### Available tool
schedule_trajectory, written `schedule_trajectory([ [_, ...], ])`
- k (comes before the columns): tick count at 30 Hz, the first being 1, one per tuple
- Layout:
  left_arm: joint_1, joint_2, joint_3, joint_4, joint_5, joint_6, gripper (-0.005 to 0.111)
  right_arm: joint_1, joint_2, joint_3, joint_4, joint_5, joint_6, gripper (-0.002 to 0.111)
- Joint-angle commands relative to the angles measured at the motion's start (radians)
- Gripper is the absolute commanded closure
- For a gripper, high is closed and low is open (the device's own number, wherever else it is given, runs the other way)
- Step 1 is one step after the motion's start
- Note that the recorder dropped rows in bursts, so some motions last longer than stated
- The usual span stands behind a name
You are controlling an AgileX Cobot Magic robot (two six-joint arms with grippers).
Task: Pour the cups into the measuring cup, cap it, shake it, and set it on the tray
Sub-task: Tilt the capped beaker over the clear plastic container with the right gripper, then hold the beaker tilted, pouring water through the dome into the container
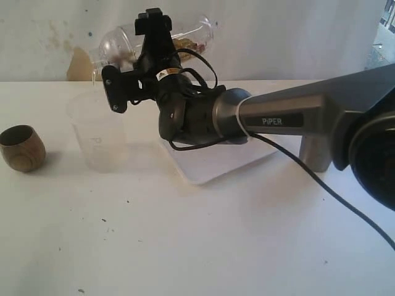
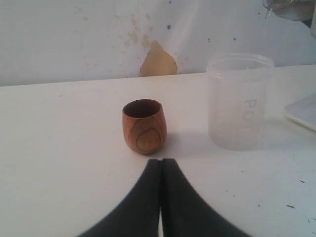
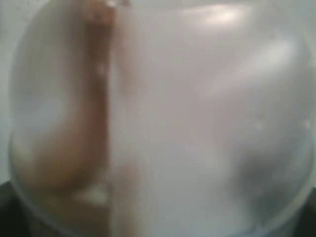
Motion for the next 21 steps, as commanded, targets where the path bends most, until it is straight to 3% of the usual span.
schedule_trajectory([
  [1, -0.001, -0.005, 0.002, 0.003, -0.008, 0.001, 0.106, -0.011, 0.011, -0.009, -0.024, -0.044, -0.015, 0.108],
  [21, -0.001, -0.005, 0.002, 0.003, -0.008, 0.001, 0.106, -0.029, 0.035, -0.009, -0.082, -0.059, -0.015, 0.108],
])
